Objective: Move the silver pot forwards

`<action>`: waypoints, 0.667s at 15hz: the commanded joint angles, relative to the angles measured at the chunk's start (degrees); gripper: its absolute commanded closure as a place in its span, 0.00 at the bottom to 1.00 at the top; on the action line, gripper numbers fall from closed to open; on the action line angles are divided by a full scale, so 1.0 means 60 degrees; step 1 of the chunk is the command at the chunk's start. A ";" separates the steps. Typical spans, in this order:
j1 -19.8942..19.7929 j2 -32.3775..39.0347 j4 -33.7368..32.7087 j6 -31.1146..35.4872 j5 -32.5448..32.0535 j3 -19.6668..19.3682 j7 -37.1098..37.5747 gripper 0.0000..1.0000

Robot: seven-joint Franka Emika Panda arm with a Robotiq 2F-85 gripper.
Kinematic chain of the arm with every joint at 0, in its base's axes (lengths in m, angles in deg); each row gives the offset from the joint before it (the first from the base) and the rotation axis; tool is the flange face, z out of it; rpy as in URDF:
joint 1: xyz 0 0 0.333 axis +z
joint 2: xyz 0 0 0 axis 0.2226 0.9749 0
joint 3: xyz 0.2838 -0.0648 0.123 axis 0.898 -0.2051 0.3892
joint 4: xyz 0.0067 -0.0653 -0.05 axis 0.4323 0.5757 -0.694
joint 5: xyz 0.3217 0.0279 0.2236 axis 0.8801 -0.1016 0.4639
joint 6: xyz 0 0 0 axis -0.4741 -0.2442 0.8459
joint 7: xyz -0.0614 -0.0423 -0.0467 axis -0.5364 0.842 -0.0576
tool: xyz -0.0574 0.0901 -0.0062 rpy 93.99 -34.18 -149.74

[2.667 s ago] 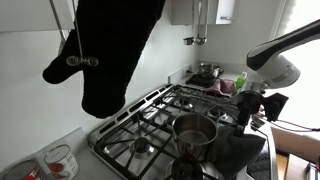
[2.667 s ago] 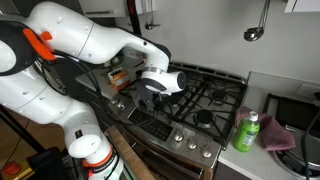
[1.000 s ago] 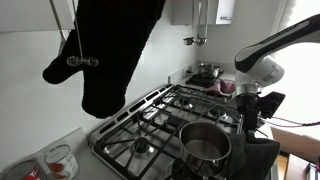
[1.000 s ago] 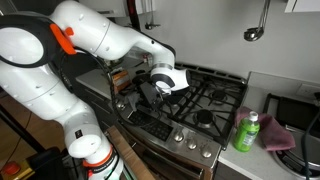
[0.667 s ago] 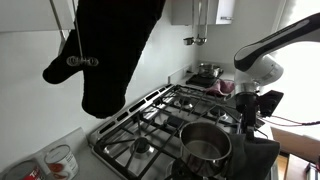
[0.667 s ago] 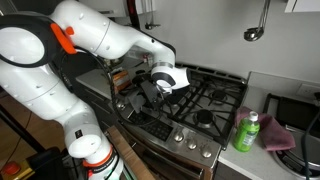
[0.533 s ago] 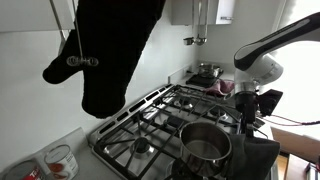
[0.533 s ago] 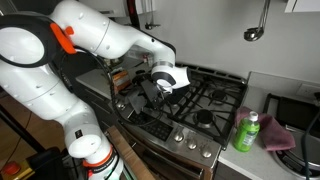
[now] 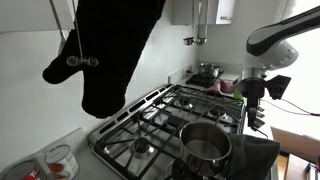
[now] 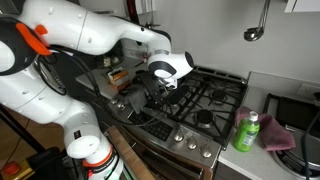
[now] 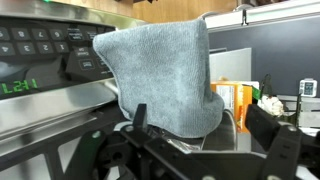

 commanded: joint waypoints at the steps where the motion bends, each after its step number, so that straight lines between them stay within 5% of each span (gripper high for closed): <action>1: -0.0147 -0.1764 -0.0138 -0.0039 -0.1121 0.0059 0.1545 0.00; 10: 0.0165 -0.2786 -0.2214 0.0111 -0.3189 0.0437 0.3848 0.00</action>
